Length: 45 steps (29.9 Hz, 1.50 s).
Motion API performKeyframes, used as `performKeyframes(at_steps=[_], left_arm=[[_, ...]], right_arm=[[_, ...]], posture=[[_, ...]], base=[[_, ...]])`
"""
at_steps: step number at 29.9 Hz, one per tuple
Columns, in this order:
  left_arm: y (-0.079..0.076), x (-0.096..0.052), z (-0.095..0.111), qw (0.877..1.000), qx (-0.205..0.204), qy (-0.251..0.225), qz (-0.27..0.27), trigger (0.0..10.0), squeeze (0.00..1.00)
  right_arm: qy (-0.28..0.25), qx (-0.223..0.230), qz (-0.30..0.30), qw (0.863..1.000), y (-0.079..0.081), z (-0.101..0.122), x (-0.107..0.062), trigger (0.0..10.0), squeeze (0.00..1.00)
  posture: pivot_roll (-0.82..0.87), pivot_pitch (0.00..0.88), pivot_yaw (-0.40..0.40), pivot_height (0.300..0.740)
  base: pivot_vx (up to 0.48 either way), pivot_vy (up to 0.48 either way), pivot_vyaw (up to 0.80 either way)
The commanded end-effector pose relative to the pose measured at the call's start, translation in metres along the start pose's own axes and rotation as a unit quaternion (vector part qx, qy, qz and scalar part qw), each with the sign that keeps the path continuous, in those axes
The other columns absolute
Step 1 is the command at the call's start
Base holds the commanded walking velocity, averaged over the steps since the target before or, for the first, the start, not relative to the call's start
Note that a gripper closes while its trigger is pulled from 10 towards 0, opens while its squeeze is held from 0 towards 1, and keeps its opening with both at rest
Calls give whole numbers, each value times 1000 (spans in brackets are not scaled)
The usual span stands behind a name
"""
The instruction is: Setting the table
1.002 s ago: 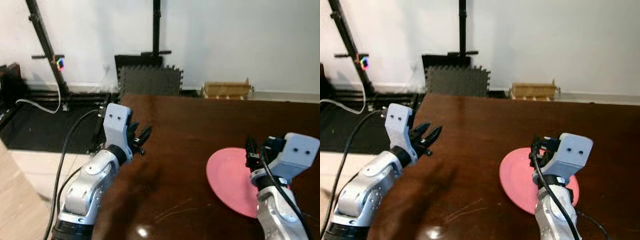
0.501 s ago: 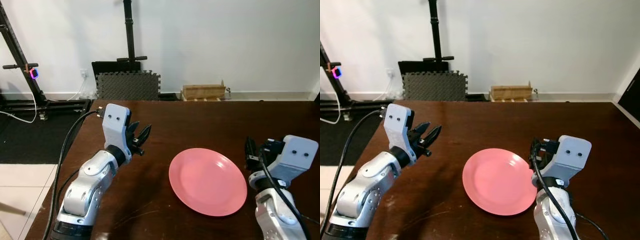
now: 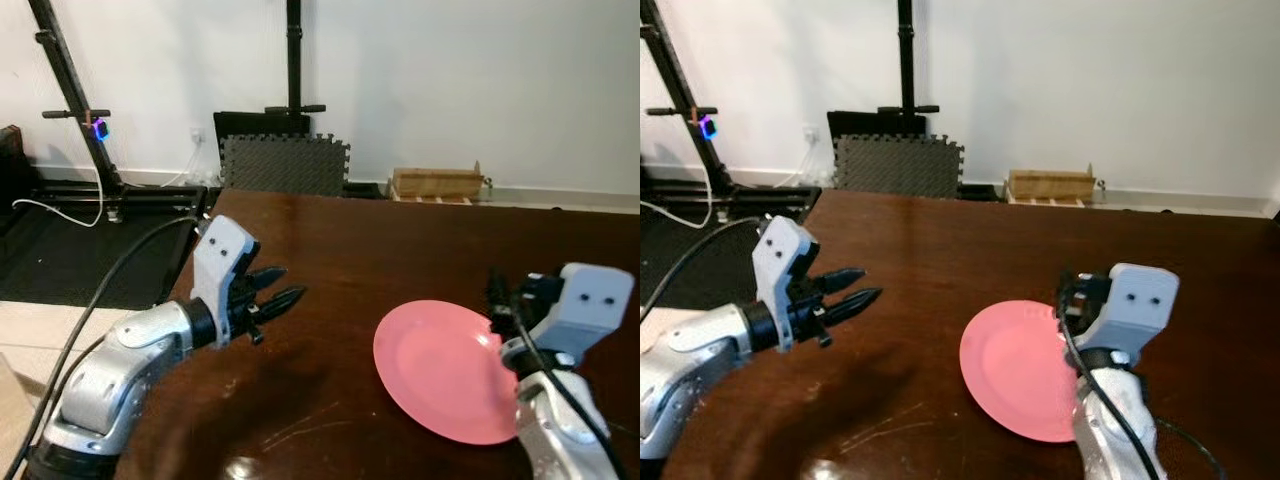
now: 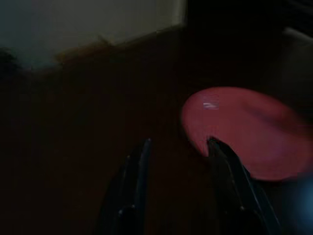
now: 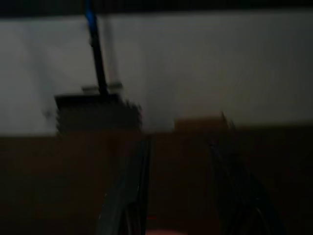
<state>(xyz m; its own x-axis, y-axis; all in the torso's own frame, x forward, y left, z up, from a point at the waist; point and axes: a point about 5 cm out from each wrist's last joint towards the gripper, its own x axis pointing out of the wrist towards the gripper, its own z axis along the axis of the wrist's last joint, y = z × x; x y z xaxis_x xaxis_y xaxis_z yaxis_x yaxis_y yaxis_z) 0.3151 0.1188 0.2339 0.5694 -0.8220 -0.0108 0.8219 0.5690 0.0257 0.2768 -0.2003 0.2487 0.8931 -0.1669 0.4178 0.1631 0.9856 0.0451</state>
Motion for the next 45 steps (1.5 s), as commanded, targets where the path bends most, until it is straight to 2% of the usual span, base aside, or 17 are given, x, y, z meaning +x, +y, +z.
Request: performKeyframes(at_steps=[1, 3, 4, 6, 8, 11, 12, 15, 17, 18, 21, 25, 28, 37, 43, 44, 45], left_arm=[[1, 7, -11, 999, -47, 18, -6, 10000, 0], [15, 37, -32, 987, -140, 51, 58, 10000, 0], [15, 37, -32, 987, -140, 51, 58, 10000, 0], [16, 48, -41, 981, -166, 73, 73, 10000, 0], [9, 65, -44, 974, -208, 74, 49, 10000, 0], [5, 74, -44, 970, -230, 73, 39, 10000, 0], [-2, 84, -49, 961, -259, 93, 24, 10000, 0], [-3, 85, -51, 959, -263, 104, 24, 10000, 0], [-4, 87, -57, 949, -291, 118, 15, 10000, 0], [-4, 87, -57, 949, -291, 118, 15, 10000, 0], [-15, 95, -62, 937, -321, 134, -19, 10000, 0], [-19, 101, -68, 932, -331, 149, -16, 10000, 0], [-28, 107, -74, 923, -349, 157, -30, 10000, 0], [-46, 128, -80, 918, -363, 157, -19, 10000, 0], [-48, 135, -78, 916, -375, 147, -2, 10000, 0], [-48, 137, -79, 912, -383, 144, 12, 7608, 0], [-48, 137, -80, 910, -389, 142, 22, 0, 0]], right_arm=[[-2, -8, 3, 1000, 0, 1, 1, 10000, 0], [-30, -14, 14, 999, 4, 16, 9, 10000, 0], [-30, -14, 14, 999, 4, 16, 9, 10000, 0], [-40, -13, 17, 999, 6, 22, 11, 10000, 0], [-58, -12, 24, 998, 8, 34, 15, 10000, 0], [-70, -12, 31, 997, 11, 41, 17, 10000, 0], [-90, -13, 42, 995, 15, 53, 20, 10000, 0], [-95, -13, 44, 994, 16, 56, 20, 10000, 0], [-99, -11, 42, 994, 17, 58, 21, 10000, 0], [-99, -11, 42, 994, 17, 58, 21, 10000, 0], [-95, -6, 42, 995, 19, 58, 20, 10000, 0], [-93, -6, 44, 995, 20, 58, 20, 10000, 0], [-93, -7, 43, 995, 19, 61, 19, 10000, 0], [-97, -10, 39, 994, 20, 70, 17, 10000, 0], [-98, -14, 35, 994, 18, 74, 14, 10000, 0], [-97, -16, 33, 995, 17, 74, 13, 10000, 0], [-96, -18, 30, 995, 17, 74, 11, 10000, 0]], posture=[[7, 89, 49, 740], [-2, 101, 55, 740], [-2, 101, 55, 740], [-5, 103, 57, 740], [-38, 117, 75, 740], [-60, 123, 91, 740], [-80, 131, 104, 740], [-80, 131, 104, 740], [-85, 135, 112, 740], [-85, 135, 112, 740], [-95, 150, 118, 740], [-100, 156, 122, 740], [-104, 167, 125, 740], [-152, 215, 140, 740], [-173, 232, 149, 740], [-180, 234, 152, 740], [-185, 235, 154, 740]], base=[[0, 0, 0], [0, 0, 0], [0, 0, 0], [0, 0, 0], [0, 0, 0], [0, 0, 0], [0, 0, 0], [0, 0, 0], [0, 0, 0], [0, 0, 0], [0, 0, 0], [0, 0, 0], [0, 0, 0], [0, 0, 0], [0, 0, 0], [0, 0, 0], [0, 0, 0]])
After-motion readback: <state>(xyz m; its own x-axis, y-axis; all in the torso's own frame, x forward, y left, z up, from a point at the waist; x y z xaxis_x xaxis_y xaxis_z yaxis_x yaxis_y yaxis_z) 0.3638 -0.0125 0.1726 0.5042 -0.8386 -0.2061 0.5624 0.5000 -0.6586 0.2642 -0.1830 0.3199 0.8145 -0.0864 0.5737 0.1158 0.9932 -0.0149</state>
